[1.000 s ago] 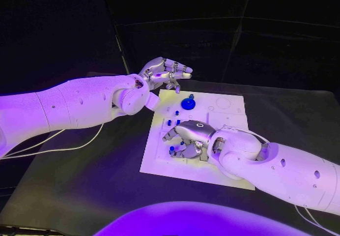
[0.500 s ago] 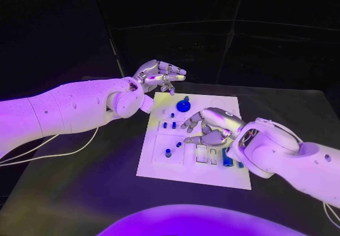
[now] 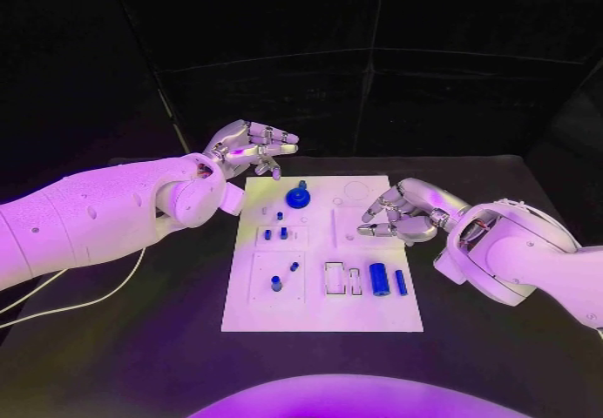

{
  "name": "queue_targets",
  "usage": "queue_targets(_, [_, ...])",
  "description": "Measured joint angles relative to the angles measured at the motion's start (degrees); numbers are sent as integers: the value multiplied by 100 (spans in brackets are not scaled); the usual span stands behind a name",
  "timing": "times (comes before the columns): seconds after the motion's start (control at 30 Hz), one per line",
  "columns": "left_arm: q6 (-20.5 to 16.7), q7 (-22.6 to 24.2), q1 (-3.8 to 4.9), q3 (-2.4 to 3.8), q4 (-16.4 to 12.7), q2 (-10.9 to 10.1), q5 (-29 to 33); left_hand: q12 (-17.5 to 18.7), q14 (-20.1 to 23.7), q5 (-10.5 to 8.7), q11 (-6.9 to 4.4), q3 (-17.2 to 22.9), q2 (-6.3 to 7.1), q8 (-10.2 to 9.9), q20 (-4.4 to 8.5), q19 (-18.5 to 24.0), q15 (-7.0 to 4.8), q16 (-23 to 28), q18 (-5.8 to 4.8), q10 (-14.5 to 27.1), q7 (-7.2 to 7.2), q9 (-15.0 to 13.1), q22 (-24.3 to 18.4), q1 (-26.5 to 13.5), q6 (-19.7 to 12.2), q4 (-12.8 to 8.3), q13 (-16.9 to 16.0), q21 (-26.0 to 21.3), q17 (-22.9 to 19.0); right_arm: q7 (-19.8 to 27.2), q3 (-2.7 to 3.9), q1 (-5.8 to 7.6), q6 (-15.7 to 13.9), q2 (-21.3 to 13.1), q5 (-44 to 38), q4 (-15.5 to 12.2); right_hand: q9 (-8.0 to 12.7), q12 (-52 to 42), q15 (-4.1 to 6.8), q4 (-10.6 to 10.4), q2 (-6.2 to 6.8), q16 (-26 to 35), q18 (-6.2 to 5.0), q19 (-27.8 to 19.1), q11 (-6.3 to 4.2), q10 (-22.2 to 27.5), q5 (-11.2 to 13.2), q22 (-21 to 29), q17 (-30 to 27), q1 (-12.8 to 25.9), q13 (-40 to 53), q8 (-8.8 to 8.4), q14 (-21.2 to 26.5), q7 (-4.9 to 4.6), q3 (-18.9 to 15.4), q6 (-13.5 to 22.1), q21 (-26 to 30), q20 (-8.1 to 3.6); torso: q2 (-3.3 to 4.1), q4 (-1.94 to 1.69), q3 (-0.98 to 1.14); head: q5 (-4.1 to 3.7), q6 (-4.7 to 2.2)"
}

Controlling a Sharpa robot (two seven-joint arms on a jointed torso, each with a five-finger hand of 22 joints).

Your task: Assemble the parts on the task board

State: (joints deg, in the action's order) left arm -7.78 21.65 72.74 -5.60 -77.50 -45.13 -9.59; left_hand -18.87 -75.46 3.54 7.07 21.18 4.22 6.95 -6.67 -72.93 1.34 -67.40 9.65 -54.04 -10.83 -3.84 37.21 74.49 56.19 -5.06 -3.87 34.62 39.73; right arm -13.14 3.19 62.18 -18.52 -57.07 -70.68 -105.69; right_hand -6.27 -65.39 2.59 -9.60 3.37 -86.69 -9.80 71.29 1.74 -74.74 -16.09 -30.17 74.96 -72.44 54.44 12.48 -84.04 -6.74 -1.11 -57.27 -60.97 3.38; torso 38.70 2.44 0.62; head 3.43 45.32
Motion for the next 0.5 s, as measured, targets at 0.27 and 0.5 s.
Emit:
queue_targets(0.27, [4, 0, -5, -4, -1, -31, 0, 0, 0, 0, 0, 0, 0, 0, 0, 0, 0, 0, 0, 0, 0, 0, 0, 0, 0, 0, 0, 0, 0, -861, -186, -91, 157, -335, -221, -145, -92, -344, 0, -297, -20, -40, 0, 19, 0, 1, 79, -105, -1, 23, 521, 213, 0, 7, -362, 104, -66, 19, -8, 12, -3, -182, 13])
queue_targets(0.5, [4, 0, -5, -5, -8, -44, 0, 0, 0, 0, 0, 0, 0, 0, 0, 0, 0, 0, 0, 0, 0, 0, 0, 0, 0, 0, 0, 0, 0, -1364, -239, -271, 308, -389, -541, -219, -159, -383, 0, -613, 47, -56, 0, 19, 0, 1, 109, -129, -1, 152, 659, 378, 0, 31, -678, 175, -66, 19, -8, 8, 1, -231, 16])
